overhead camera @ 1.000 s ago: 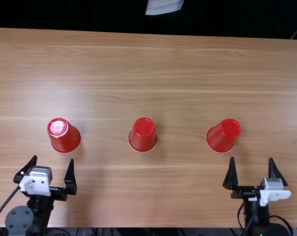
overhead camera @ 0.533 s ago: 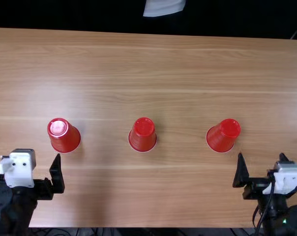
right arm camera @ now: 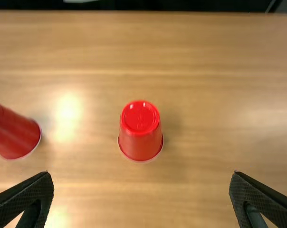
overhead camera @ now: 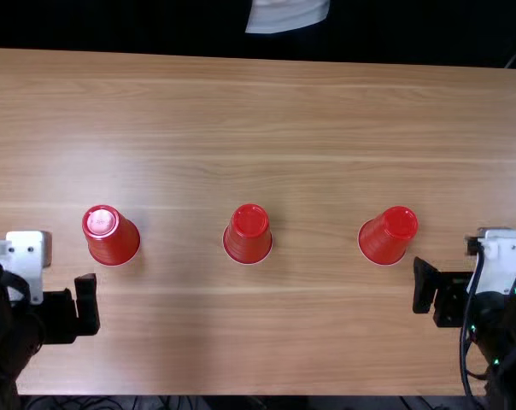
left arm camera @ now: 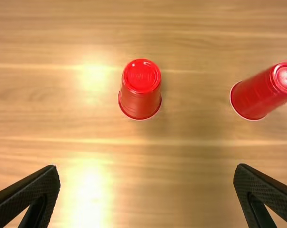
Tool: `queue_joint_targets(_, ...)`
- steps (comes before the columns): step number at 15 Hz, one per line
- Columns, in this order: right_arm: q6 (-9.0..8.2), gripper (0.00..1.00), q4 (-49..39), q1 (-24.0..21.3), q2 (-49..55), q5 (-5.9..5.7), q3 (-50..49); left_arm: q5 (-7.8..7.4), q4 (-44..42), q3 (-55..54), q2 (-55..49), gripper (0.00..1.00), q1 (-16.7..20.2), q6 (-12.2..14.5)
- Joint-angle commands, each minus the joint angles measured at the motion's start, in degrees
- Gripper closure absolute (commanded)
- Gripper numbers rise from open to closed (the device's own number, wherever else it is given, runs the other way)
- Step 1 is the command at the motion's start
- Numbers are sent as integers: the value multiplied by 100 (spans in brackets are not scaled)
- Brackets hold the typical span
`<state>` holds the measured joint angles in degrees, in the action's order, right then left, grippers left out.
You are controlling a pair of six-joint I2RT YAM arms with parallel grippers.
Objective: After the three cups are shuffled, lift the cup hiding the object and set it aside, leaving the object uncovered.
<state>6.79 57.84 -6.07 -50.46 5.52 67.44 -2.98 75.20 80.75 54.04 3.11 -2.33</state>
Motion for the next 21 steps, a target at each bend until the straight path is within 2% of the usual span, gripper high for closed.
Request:
queue_joint_targets(1,17,0,223,-61,-298,39,393,66,158,398,318,0,58,-10)
queue_joint_targets(6,17,0,1193,-44,-1054,39,1105,66,981,714,1091,0,58,-20)
queue_joint_targets(10,17,0,1267,-26,-1247,39,1184,56,991,714,1249,0,58,-20)
queue_joint_targets(11,-4,0,1257,106,-1388,49,1324,56,991,705,1249,0,49,-20)
queue_joint_targets(13,-120,0,1183,870,-1687,49,1500,56,939,705,1249,0,31,-20)
queue_joint_targets(17,-552,0,560,2224,-2258,49,1509,35,886,670,1240,0,-4,-20)
queue_joint_targets(21,-626,0,-167,3076,-2996,49,1685,35,759,679,1258,0,-4,-20)
